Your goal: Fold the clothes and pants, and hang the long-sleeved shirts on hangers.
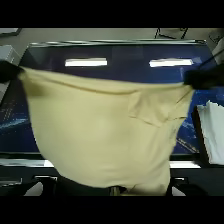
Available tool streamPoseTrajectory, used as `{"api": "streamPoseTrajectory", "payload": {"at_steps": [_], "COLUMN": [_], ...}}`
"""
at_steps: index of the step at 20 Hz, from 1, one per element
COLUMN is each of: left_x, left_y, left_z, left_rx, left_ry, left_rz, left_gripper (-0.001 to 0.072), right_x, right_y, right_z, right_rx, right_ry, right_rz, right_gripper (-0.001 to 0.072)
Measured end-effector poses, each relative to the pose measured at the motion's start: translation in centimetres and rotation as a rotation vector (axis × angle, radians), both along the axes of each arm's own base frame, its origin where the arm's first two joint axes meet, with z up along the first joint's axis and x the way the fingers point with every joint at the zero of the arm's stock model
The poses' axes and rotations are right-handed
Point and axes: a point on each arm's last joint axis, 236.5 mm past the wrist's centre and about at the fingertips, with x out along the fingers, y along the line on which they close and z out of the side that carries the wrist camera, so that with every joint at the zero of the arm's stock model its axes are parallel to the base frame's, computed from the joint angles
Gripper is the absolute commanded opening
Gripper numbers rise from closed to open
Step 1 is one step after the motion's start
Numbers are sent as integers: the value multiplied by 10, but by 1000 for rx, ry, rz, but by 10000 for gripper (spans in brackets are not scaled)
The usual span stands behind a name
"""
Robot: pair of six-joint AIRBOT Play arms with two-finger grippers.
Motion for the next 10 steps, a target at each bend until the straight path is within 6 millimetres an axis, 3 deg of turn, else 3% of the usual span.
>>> {"api": "streamPoseTrajectory", "payload": {"at_steps": [2,3,5,7,10], "left_x": [17,24,39,59,95], "left_y": [1,1,2,5,8], "left_z": [-89,-120,-167,-193,-205], "left_rx": [-37,-55,-84,-100,-109], "left_ry": [178,236,311,327,282], "left_rz": [16,25,48,73,105], "left_gripper": [25,24,24,24,25], "right_x": [30,46,79,110,145], "right_y": [19,29,43,46,29], "right_z": [-70,-98,-131,-149,-161], "right_rx": [89,138,224,289,362], "right_ry": [95,109,76,10,-90], "right_rz": [-16,-30,-73,-141,-262], "right_gripper": [32,32,32,32,31]}}
